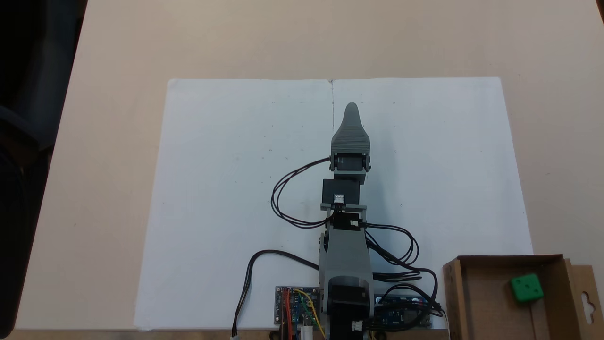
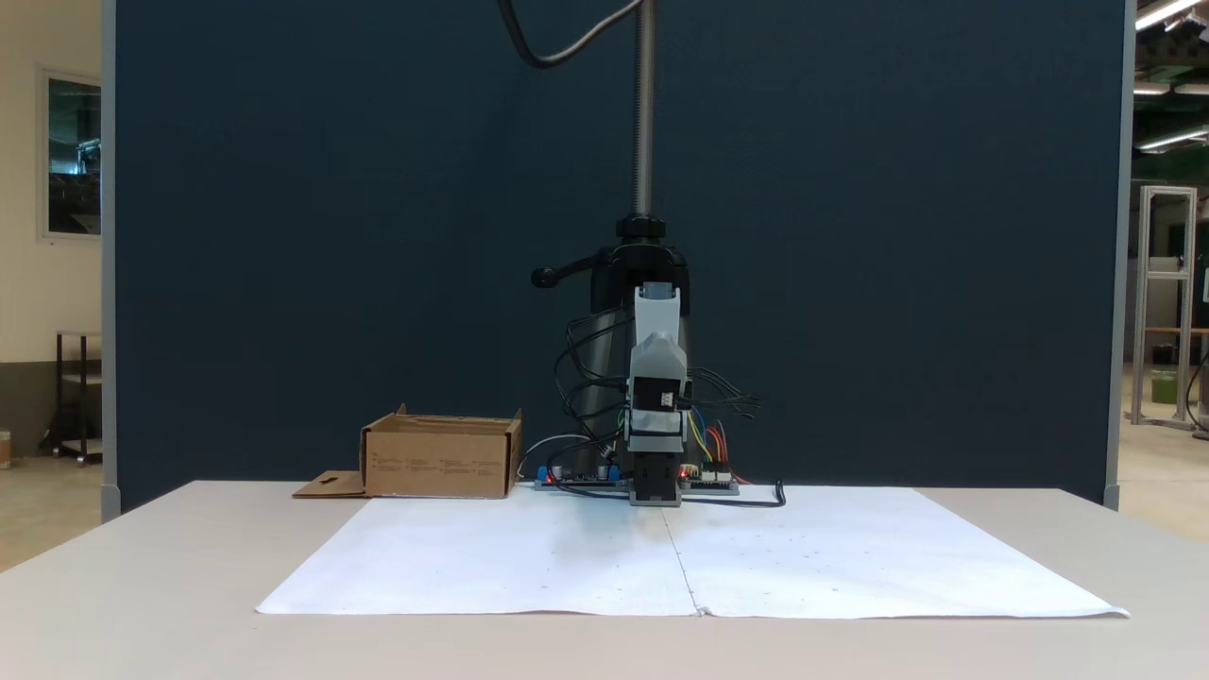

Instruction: Grasp a green dice and put it in the bin.

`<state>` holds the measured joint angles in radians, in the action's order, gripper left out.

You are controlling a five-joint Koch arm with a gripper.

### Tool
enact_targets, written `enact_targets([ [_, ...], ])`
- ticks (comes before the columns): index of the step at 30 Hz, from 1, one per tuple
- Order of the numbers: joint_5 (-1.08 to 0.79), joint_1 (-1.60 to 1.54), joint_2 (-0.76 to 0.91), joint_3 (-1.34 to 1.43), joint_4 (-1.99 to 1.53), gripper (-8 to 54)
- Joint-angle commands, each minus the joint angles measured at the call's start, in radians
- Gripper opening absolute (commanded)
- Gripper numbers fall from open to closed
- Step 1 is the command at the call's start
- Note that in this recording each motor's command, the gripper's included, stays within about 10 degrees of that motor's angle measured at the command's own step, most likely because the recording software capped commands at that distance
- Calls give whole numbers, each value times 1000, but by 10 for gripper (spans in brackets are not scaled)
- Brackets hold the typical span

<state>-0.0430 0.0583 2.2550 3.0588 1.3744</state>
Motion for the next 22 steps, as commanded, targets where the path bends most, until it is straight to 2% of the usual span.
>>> enact_targets([
  [1, -69, 11, 117, 72, 173, 446],
  [22, -67, 9, 117, 72, 186, 446],
])
